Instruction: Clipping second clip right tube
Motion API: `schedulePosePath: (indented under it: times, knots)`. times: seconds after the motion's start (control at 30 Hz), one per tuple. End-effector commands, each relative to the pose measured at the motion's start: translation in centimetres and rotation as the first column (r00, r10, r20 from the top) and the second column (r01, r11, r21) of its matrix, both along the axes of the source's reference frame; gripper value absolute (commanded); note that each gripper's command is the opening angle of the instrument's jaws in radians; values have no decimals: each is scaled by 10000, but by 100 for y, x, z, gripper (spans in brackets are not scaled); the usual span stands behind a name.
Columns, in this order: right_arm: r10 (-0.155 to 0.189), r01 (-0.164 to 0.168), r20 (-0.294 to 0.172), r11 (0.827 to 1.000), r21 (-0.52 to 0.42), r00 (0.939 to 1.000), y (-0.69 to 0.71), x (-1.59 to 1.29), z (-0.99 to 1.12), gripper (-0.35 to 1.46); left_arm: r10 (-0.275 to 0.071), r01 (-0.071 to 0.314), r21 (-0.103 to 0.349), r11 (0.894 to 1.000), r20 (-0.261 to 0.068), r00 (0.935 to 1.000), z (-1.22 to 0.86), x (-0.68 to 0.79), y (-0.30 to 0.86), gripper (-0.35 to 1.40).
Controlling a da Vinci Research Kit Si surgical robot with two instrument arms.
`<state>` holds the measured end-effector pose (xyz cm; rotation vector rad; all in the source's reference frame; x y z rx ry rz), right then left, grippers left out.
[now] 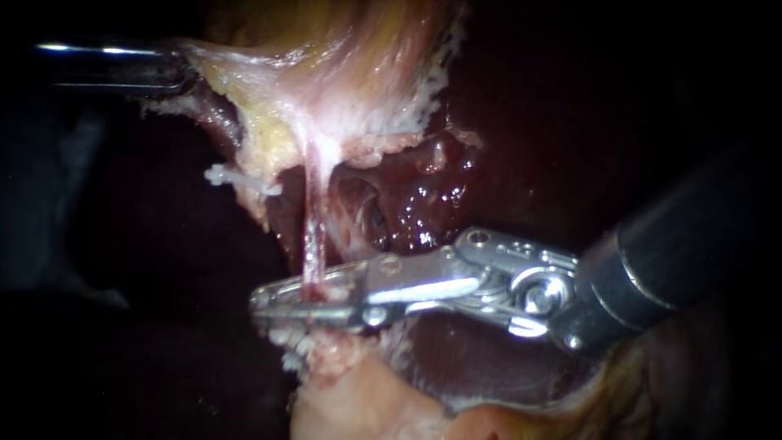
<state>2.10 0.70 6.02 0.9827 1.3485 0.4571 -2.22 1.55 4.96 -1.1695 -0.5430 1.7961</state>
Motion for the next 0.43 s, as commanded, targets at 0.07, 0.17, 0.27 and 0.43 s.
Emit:
schedulePosePath:
  times: [0.07,0.17,0.27,0.43]
  knots:
    - [-84,84,81,10000,-47,9999,0,-1,0,-35,0,0,0,10000,1,10000,0,0,0,-35]
    - [-82,82,84,10000,-54,9999,0,-2,2,-35,0,0,1,10000,1,10000,0,0,0,-35]
    - [-82,83,85,9999,-57,9999,0,-2,3,-35,0,0,1,10000,1,10000,0,0,0,-35]
    - [-88,88,103,10000,-4,9999,0,-3,4,-35,0,0,0,10000,1,10000,0,0,0,-35]
